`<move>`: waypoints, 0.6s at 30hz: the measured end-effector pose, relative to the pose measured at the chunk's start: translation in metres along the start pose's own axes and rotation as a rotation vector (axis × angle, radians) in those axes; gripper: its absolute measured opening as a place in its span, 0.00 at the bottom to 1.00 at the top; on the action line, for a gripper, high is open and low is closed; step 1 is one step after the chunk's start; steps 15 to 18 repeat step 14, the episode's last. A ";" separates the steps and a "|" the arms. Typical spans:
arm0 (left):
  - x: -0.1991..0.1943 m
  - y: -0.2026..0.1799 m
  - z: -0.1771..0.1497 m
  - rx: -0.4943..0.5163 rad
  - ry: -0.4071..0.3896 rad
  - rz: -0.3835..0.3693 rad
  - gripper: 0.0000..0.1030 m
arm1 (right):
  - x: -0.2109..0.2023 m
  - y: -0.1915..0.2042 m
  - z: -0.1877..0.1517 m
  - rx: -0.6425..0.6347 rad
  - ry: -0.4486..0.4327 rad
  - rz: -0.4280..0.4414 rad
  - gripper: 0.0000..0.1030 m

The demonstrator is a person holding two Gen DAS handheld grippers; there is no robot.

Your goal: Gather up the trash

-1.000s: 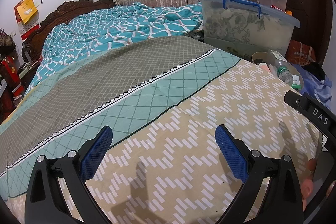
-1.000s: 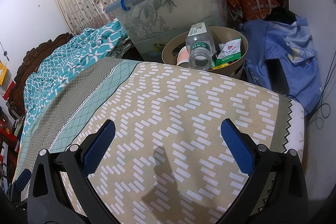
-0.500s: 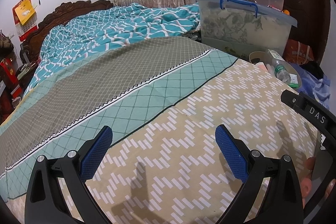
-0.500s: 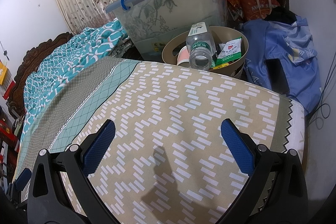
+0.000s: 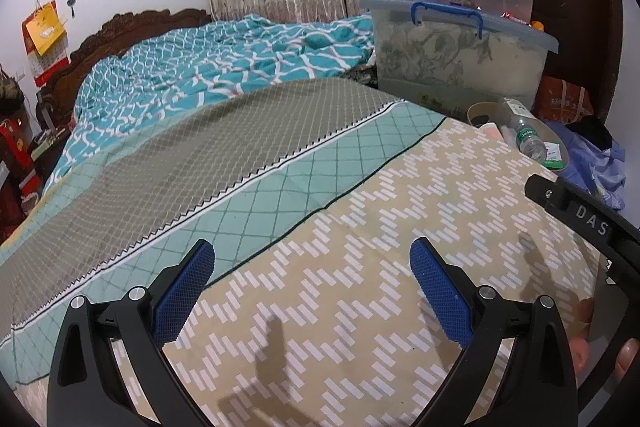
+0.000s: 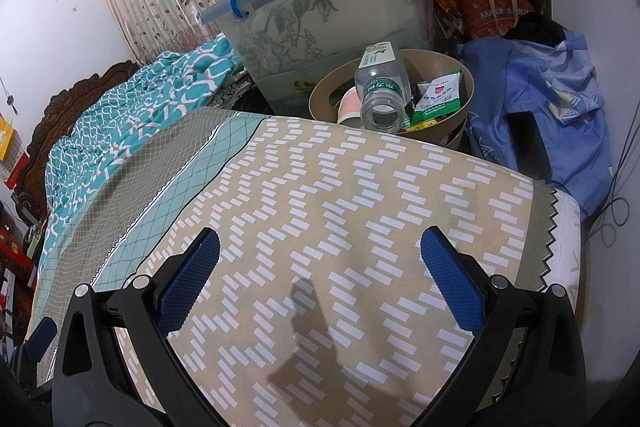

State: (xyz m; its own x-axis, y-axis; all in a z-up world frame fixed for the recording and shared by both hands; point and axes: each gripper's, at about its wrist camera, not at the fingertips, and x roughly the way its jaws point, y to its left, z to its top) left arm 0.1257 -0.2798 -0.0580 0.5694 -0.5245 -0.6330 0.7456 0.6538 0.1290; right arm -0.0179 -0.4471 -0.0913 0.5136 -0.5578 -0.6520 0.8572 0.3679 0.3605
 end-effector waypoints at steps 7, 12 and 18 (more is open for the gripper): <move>0.001 0.000 0.003 -0.003 0.010 -0.011 0.92 | 0.000 0.000 0.000 0.000 0.000 0.000 0.97; 0.005 0.003 0.003 -0.019 0.034 -0.020 0.92 | 0.000 0.000 0.000 0.001 0.001 0.000 0.97; 0.005 0.003 0.003 -0.018 0.035 -0.021 0.92 | 0.000 0.000 0.000 0.000 0.000 0.000 0.97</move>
